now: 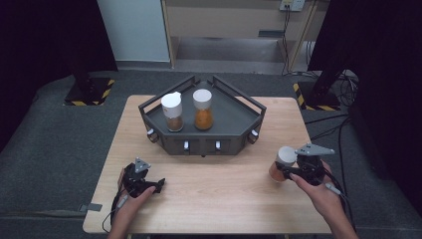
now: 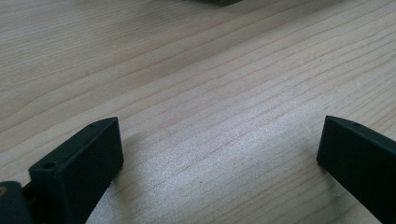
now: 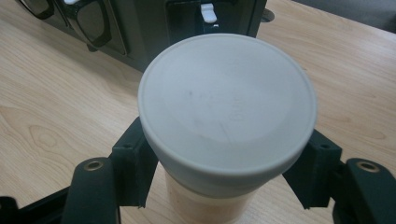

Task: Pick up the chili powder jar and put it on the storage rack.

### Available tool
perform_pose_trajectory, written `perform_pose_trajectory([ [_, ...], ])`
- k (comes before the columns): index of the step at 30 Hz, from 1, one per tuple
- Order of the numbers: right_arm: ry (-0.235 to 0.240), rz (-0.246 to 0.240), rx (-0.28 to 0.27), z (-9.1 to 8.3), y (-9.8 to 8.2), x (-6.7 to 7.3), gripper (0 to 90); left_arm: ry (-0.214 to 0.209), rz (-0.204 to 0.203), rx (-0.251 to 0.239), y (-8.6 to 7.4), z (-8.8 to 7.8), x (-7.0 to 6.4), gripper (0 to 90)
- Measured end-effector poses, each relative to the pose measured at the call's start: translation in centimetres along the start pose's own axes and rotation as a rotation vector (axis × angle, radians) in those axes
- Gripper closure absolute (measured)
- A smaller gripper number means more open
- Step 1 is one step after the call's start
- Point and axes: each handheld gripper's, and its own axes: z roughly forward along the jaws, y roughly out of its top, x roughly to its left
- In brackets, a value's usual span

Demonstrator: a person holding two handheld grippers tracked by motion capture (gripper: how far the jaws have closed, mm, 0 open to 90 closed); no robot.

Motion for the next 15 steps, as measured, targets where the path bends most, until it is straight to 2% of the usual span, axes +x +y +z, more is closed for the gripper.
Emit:
perform_pose_trajectory([
  [15, 0.018, -0.023, -0.004, -0.4, 2.3, 0.5, 34.5, 0.000, -0.001, 0.000, 0.0, 0.0, 0.0, 0.0],
])
